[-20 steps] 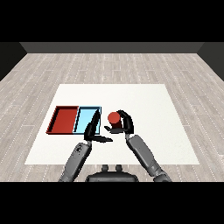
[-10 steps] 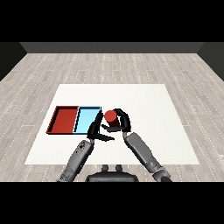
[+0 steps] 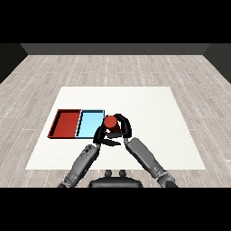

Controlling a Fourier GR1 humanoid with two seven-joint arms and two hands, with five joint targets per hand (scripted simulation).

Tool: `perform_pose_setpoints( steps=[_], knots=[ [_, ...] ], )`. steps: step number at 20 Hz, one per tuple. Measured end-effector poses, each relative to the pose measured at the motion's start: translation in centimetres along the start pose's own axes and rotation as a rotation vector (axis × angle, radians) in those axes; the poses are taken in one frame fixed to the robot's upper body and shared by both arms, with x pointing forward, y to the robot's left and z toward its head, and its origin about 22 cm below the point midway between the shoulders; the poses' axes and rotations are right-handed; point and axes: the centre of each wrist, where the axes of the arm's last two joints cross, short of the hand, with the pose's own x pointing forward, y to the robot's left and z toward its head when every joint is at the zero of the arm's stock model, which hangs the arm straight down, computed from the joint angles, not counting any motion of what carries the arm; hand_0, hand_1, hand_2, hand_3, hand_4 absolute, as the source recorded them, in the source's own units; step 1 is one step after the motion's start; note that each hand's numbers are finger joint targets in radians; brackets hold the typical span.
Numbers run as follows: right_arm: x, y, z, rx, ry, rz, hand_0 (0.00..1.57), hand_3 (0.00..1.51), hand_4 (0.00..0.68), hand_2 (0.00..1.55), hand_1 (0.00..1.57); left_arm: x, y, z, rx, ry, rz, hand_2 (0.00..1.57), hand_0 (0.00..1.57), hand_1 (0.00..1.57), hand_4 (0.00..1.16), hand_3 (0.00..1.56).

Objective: Pick the red can and put it in the red box

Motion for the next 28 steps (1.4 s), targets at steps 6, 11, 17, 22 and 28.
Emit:
perform_pose_setpoints(
  steps=[6, 11, 17, 22, 28],
  knots=[
    [0.5, 0.5, 0.3, 0.015, 0.000, -0.030, 1.50, 1.38, 0.618, 1.45, 1.50, -0.2, -1.1, -0.5, -0.022, -0.007, 0.014, 0.00, 0.00, 0.00, 0.00, 0.00],
    [0.4, 1.7, 0.0, 0.032, 0.003, -0.028, 1.48, 1.37, 0.632, 1.46, 1.48, -0.7, -1.0, -0.3, -0.027, -0.017, 0.020, 0.00, 0.00, 0.00, 0.00, 0.00],
    [-0.1, 2.0, 0.0, 0.046, 0.006, -0.023, 1.46, 1.37, 0.626, 1.45, 1.46, 0.3, -1.2, -0.8, -0.005, -0.019, -0.014, 0.00, 0.00, 0.00, 0.60, 0.00],
    [0.0, 2.2, 0.1, 0.055, 0.006, -0.016, 1.47, 1.37, 0.628, 1.45, 1.47, -0.1, -1.6, -0.8, 0.124, 0.016, -0.047, 1.53, 1.57, 1.57, 0.92, 1.43],
    [0.6, 3.0, -0.2, 0.064, 0.002, -0.017, 1.50, 1.38, 0.606, 1.45, 1.50, -0.1, -1.6, -1.5, 0.188, 0.062, -0.108, 1.51, 1.56, 1.56, 0.97, 1.41]
  ],
)
